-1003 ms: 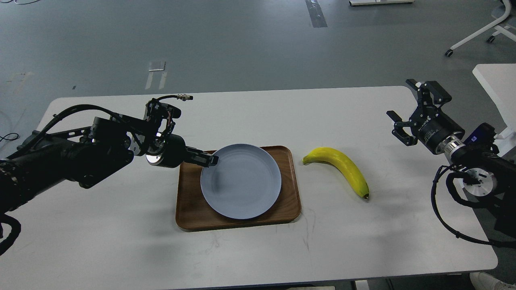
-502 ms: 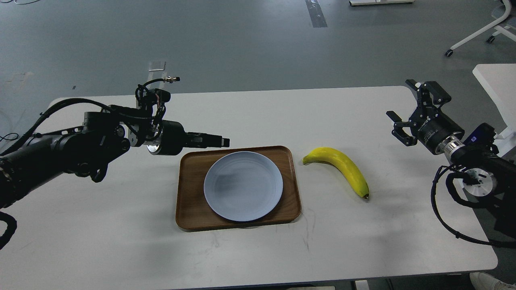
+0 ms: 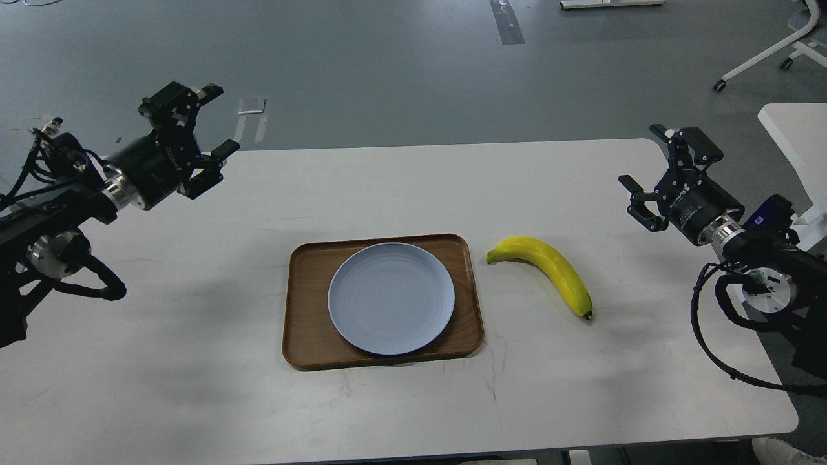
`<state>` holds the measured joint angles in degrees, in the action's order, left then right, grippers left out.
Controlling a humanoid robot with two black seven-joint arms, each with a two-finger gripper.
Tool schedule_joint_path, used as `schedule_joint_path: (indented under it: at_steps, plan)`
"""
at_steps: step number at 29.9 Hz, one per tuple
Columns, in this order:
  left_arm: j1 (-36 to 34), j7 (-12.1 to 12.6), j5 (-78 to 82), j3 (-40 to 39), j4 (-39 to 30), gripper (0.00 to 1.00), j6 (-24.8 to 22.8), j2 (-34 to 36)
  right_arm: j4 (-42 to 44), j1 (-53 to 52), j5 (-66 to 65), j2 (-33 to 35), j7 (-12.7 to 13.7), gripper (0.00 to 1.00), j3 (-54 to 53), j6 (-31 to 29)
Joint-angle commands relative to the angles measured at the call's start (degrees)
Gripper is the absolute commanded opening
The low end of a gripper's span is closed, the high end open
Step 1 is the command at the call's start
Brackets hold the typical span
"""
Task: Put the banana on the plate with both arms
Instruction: 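Release the plate and raise the left gripper away, then reach the right gripper down to the yellow banana and grasp it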
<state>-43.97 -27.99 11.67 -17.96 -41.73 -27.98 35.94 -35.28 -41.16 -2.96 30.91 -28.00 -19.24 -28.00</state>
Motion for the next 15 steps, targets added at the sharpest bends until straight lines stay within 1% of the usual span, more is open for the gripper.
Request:
schedule_joint_path:
  at_steps: [1, 4, 6, 7, 10, 12, 13, 15]
  plan:
    - [5.46, -0.01, -0.77, -5.05, 0.24, 0.98, -0.02, 0.19, -0.57, -0.85, -3.35, -0.06, 0.0, 1.0, 2.88, 0.0]
    - [7.32, -0.01, -1.04, -6.99, 0.5, 0.98, -0.02, 0.1, -1.63, -3.66, -10.29, 0.12, 0.0, 1.0, 7.37, 0.0]
    - [7.67, -0.01, -0.95, -7.52, 0.68, 0.98, -0.02, -0.16, -3.03, -7.25, -18.62, 1.78, 0.0, 1.0, 11.58, 0.0]
    - [7.67, -0.01, -0.95, -7.52, 0.68, 0.98, -0.02, -0.16, -3.04, -7.27, -18.66, 1.79, 0.0, 1.0, 11.6, 0.0]
    - [7.59, -0.01, -0.95, -7.7, 0.68, 0.98, -0.02, -0.25, -4.88, -12.8, -26.82, 3.02, 0.0, 1.0, 15.54, 0.0]
    - [7.5, -0.01, -0.86, -7.79, 0.51, 0.98, -0.02, -0.16, -5.5, -18.14, -33.65, 2.93, 0.0, 1.0, 20.1, 0.0]
    - [7.5, -0.01, -0.86, -7.79, 0.51, 0.98, -0.02, -0.16, -5.5, -18.17, -33.69, 2.93, 0.0, 1.0, 20.12, 0.0]
    - [7.41, -0.01, -0.77, -7.79, 0.51, 0.98, -0.02, -0.08, -6.11, -23.68, -40.6, 2.32, 0.0, 1.0, 24.93, 0.0]
